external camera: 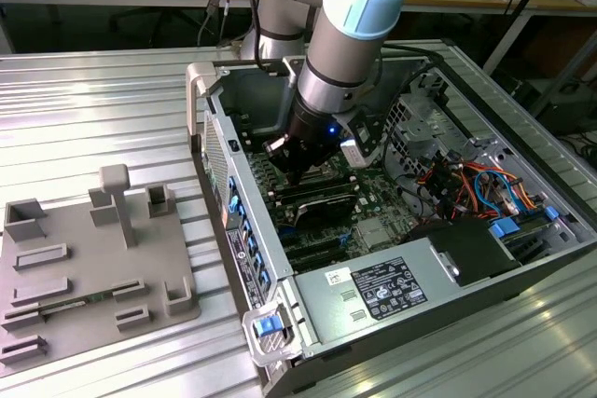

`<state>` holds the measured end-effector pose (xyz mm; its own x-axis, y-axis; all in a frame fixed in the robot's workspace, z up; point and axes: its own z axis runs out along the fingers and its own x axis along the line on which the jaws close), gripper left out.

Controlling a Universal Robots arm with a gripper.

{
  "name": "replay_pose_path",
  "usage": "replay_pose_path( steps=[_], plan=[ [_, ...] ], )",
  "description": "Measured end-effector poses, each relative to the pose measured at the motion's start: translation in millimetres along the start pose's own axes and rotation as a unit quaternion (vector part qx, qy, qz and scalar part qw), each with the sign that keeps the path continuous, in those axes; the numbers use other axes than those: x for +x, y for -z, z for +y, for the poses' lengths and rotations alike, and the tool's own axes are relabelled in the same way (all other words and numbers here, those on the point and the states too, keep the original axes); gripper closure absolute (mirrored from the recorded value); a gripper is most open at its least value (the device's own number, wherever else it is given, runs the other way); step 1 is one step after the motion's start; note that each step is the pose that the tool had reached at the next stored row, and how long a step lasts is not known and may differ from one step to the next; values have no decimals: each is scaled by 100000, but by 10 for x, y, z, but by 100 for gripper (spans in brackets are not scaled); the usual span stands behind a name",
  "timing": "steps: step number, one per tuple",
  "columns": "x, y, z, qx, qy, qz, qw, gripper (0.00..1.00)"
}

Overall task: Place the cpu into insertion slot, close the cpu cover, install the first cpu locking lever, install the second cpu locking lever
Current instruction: 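Install the second cpu locking lever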

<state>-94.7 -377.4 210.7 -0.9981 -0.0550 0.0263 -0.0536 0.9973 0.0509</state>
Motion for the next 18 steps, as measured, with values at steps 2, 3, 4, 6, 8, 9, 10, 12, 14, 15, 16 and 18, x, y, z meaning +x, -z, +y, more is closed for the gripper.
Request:
replay_pose_path(
  steps=[2,3,4,6,8,9,10,12,14,15,16,18],
  plan=[
    [0,-5,0,-399,11,-23,99999,89],
    [0,-10,0,-518,9,-36,99999,89],
    [0,-12,0,-532,7,-35,99999,89],
    [0,-17,-1,-528,16,-25,99999,89],
    [-1,-21,1,-534,16,-29,99999,89],
    [-1,-22,3,-536,16,-33,99999,89],
    [-1,-22,4,-534,15,-32,99999,89],
    [0,-24,6,-535,14,-33,99999,89],
    [3,-26,8,-533,14,-30,99999,89],
    [4,-28,10,-528,13,-26,99999,89],
    [7,-31,13,-533,10,-28,99999,89],
    [8,-35,15,-533,15,-30,99999,89]
  ],
)
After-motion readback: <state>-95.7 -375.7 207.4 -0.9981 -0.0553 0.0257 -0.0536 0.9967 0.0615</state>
